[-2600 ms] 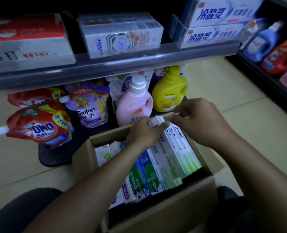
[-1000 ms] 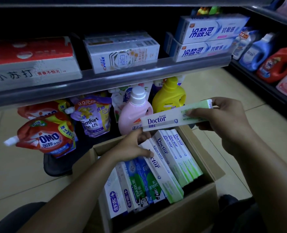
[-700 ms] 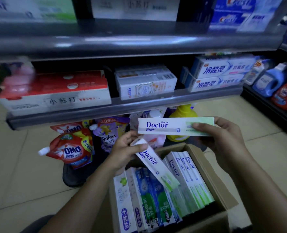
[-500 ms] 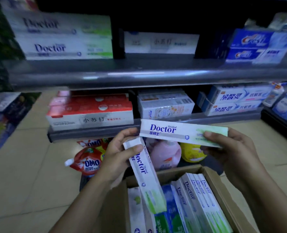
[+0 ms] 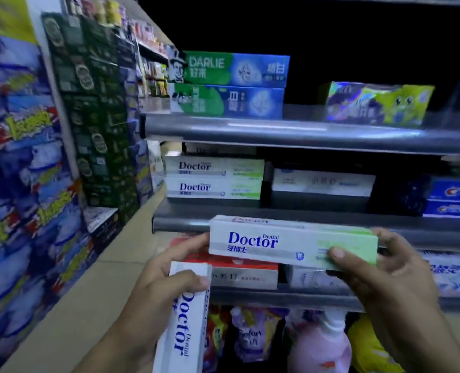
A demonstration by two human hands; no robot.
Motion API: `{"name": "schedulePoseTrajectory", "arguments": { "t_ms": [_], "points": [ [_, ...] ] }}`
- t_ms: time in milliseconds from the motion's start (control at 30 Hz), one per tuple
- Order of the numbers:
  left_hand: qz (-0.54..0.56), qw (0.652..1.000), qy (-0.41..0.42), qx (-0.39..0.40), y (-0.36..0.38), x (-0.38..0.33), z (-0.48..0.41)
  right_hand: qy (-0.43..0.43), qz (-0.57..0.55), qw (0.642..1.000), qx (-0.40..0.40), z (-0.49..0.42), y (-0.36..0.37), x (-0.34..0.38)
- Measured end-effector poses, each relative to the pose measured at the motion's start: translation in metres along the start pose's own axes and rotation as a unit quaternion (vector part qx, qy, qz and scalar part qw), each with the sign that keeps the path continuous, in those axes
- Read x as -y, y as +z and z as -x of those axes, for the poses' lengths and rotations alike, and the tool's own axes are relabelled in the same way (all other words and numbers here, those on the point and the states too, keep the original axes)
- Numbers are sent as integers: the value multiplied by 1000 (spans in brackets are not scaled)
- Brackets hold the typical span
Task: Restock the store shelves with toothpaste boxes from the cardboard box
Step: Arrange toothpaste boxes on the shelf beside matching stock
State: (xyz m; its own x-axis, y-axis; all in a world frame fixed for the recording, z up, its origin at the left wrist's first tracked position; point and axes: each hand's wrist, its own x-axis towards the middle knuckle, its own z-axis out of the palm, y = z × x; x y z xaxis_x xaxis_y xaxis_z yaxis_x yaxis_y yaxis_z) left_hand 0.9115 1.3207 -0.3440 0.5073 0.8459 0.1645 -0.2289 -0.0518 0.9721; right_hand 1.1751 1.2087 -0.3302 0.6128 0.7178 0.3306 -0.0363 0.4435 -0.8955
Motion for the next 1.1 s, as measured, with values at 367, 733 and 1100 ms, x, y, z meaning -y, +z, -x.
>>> {"name": "schedulePoseTrajectory", "arguments": {
  "t_ms": [367, 733, 1100],
  "points": [
    [-115, 988, 66, -84, -48, -81, -44, -144, 278, 950, -13, -76, 99, -5],
    [-191, 967, -142, -94, -79, -68, -103, -39, 565, 815, 121, -110, 121, -30],
    [0, 968, -16, -251, -65, -69, -88, -230, 495, 835, 67, -47, 118, -14]
  ]
}}
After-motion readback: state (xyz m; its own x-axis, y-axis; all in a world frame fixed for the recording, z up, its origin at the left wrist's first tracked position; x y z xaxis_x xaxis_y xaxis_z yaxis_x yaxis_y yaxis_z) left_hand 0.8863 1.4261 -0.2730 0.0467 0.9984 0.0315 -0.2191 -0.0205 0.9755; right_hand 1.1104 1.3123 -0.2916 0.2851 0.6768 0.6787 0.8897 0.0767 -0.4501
